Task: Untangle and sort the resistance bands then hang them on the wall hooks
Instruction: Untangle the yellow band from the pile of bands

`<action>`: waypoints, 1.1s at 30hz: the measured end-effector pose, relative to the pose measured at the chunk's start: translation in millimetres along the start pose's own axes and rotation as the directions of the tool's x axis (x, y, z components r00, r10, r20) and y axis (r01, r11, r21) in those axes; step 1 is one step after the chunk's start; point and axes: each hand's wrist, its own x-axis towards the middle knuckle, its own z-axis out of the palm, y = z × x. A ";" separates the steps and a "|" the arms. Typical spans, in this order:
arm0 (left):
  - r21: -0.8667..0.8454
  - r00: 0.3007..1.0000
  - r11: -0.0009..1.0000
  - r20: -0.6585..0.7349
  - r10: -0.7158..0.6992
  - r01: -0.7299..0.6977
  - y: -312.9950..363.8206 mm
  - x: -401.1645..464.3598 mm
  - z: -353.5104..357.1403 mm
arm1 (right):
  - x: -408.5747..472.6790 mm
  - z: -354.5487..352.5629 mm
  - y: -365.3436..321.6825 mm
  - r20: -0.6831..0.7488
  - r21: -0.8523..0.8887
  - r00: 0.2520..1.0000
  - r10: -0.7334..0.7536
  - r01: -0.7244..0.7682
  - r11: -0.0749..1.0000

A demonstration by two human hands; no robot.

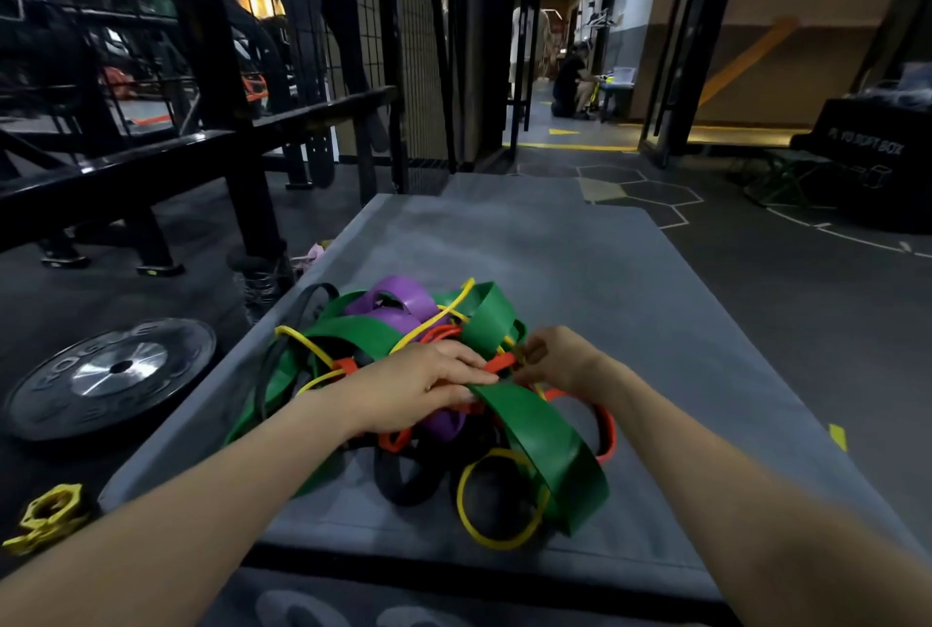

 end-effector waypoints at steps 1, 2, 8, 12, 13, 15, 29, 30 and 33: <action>-0.005 1.000 1.000 0.002 -0.001 0.001 -0.4 0.1 0.3 | -1.3 0.4 0.8 0.031 -0.029 0.999 0.006 -0.005 1.000; -0.007 1.000 1.000 0.005 0.001 -0.001 -0.5 0.2 0.1 | -3.6 -0.2 1.4 0.045 -0.060 0.999 0.011 -0.009 0.998; 0.002 1.000 1.000 0.018 0.002 -0.002 1.7 0.2 -0.7 | -5.4 6.2 6.3 0.052 -0.159 0.998 0.020 -0.011 0.987; 0.007 0.999 1.000 0.033 0.007 -0.008 4.0 1.5 -1.2 | -4.7 -1.0 8.3 -0.105 -0.142 0.994 0.015 -0.030 0.989; 0.009 0.999 1.000 0.033 0.007 -0.007 4.4 3.2 -2.0 | -4.4 -9.9 6.9 -0.160 -0.134 0.987 0.007 -0.029 0.991; 0.026 0.999 1.000 0.039 0.004 -0.005 7.1 8.6 -4.9 | -5.4 -34.3 0.9 -0.241 -0.099 0.971 -0.007 -0.017 0.995; -0.109 0.904 0.964 -0.337 -0.264 0.241 28.4 56.8 -49.8 | -10.8 -106.1 -42.8 -0.166 0.017 0.957 -0.239 0.245 0.969; -0.163 0.891 0.956 -0.354 -0.286 0.242 30.2 62.7 -49.0 | -11.3 -105.6 -42.9 -0.159 0.097 0.958 -0.240 0.257 0.962; -0.287 0.862 0.922 -0.361 -0.356 0.261 38.3 80.8 -37.8 | -7.6 -101.5 -38.2 -0.137 0.273 0.965 -0.225 0.255 0.927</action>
